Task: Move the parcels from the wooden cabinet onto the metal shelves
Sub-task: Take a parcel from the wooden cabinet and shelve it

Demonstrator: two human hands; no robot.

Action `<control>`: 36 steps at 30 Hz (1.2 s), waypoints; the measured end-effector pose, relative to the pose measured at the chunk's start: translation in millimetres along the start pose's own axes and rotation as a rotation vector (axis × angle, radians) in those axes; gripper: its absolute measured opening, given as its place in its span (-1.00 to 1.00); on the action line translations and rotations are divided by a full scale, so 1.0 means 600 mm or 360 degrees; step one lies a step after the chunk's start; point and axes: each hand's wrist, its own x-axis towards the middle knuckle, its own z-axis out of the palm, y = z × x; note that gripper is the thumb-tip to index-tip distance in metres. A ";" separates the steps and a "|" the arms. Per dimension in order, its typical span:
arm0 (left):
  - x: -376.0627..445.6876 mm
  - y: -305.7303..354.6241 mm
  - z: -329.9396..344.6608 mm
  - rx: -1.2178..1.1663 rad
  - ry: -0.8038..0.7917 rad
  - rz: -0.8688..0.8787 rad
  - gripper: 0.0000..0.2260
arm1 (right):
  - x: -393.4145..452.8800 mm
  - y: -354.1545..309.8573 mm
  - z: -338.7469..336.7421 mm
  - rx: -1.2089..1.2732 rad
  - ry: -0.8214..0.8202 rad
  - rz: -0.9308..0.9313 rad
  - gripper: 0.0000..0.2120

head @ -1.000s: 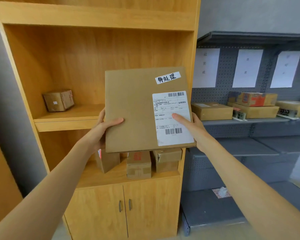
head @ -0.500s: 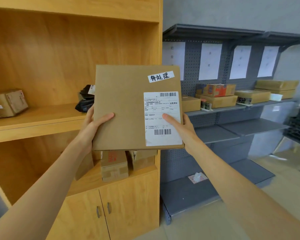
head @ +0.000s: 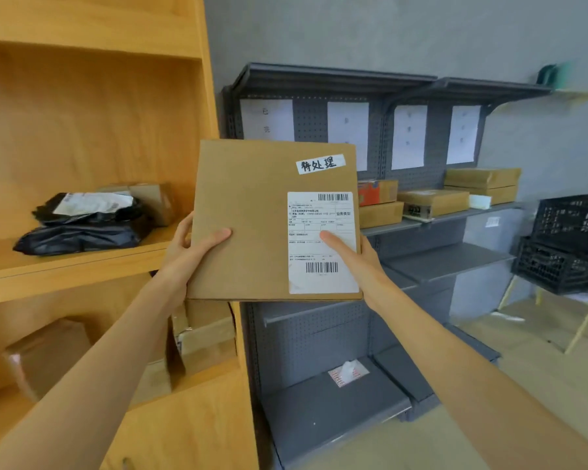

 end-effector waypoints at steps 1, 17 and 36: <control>0.007 -0.001 0.042 -0.0010 -0.0016 0.0008 -0.39 | 0.017 -0.005 -0.037 -0.0005 0.0011 0.0004 -0.36; 0.200 -0.083 0.655 -0.0069 -0.0389 -0.0012 -0.35 | 0.307 -0.015 -0.559 -0.0038 0.0405 -0.0049 -0.40; 0.526 -0.181 1.355 -0.0147 -0.0737 -0.0131 -0.25 | 0.773 -0.031 -1.111 -0.0183 0.0711 -0.0039 -0.50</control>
